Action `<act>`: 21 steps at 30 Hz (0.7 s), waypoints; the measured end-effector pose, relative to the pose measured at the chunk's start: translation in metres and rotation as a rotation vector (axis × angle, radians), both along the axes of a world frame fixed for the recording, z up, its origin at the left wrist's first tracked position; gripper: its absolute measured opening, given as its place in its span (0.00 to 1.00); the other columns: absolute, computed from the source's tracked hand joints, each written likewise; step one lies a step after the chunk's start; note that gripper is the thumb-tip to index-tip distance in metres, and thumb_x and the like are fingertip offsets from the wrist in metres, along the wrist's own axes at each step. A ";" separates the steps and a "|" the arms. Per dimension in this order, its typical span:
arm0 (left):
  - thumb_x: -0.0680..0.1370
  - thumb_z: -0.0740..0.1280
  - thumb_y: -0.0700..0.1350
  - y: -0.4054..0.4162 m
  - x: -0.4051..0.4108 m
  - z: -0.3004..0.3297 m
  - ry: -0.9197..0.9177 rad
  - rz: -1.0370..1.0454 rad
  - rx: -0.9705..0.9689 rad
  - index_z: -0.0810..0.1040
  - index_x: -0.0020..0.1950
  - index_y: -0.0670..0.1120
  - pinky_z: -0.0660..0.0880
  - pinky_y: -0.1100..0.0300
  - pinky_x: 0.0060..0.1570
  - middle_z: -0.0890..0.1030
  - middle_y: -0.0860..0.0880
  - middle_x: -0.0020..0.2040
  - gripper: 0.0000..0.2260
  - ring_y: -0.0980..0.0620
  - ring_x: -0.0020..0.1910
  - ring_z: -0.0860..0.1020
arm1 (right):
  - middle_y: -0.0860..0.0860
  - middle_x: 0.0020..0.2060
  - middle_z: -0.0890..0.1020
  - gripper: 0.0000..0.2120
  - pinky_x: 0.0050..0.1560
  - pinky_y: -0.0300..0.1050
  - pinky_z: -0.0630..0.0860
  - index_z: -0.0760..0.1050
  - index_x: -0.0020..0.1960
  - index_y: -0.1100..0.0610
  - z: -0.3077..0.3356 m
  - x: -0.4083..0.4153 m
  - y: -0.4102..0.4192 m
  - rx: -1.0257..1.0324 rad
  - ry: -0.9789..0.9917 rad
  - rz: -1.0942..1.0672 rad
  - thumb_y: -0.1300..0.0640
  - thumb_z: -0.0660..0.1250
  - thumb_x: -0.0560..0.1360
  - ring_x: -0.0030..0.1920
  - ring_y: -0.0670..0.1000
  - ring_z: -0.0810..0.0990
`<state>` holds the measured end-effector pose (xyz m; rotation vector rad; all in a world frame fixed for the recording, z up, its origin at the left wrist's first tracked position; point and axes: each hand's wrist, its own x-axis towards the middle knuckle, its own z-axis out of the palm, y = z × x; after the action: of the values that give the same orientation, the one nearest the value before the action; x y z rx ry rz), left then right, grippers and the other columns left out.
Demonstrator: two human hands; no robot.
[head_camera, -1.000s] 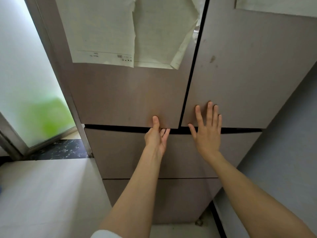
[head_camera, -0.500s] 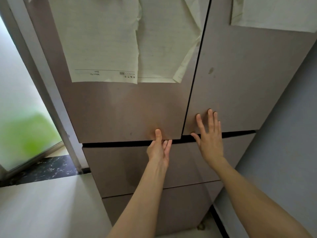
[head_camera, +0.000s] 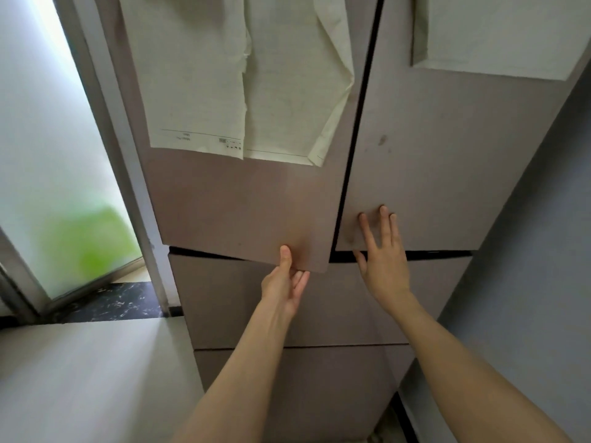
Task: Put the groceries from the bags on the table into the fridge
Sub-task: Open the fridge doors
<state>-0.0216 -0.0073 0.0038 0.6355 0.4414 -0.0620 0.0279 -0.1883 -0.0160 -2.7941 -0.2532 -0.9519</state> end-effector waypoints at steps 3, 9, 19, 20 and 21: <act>0.76 0.65 0.48 -0.001 -0.009 0.003 0.008 0.026 0.033 0.69 0.65 0.36 0.72 0.54 0.58 0.72 0.37 0.66 0.22 0.44 0.64 0.73 | 0.59 0.76 0.50 0.38 0.67 0.62 0.66 0.53 0.76 0.52 0.006 -0.007 -0.002 -0.027 0.064 0.015 0.57 0.70 0.73 0.75 0.64 0.52; 0.76 0.66 0.49 0.016 -0.049 -0.003 0.053 0.064 0.073 0.69 0.64 0.37 0.67 0.50 0.67 0.71 0.38 0.68 0.22 0.43 0.67 0.70 | 0.55 0.77 0.42 0.30 0.74 0.59 0.51 0.48 0.77 0.52 0.032 -0.021 0.008 0.113 0.272 0.064 0.52 0.57 0.80 0.76 0.59 0.43; 0.74 0.68 0.50 0.077 -0.117 -0.010 -0.017 -0.016 0.105 0.68 0.69 0.40 0.73 0.55 0.54 0.73 0.41 0.67 0.27 0.44 0.65 0.73 | 0.45 0.54 0.71 0.21 0.52 0.31 0.67 0.65 0.71 0.58 0.054 -0.113 0.085 1.112 0.450 0.408 0.50 0.55 0.81 0.54 0.41 0.70; 0.74 0.68 0.50 0.085 -0.123 -0.010 -0.023 -0.027 0.128 0.68 0.69 0.40 0.74 0.55 0.55 0.74 0.41 0.66 0.27 0.44 0.64 0.73 | 0.44 0.55 0.70 0.22 0.50 0.26 0.67 0.63 0.72 0.57 0.052 -0.120 0.087 1.078 0.450 0.414 0.50 0.56 0.81 0.53 0.40 0.69; 0.74 0.68 0.51 0.095 -0.129 -0.010 -0.030 -0.048 0.160 0.68 0.69 0.40 0.73 0.55 0.57 0.73 0.41 0.66 0.27 0.44 0.64 0.73 | 0.45 0.56 0.71 0.22 0.46 0.24 0.68 0.63 0.72 0.57 0.050 -0.127 0.092 1.056 0.440 0.414 0.50 0.57 0.80 0.52 0.40 0.70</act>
<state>-0.1508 0.0877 -0.0062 0.8036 0.4048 -0.0629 -0.0992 -0.0965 0.0343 -1.7853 -0.1729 -0.2149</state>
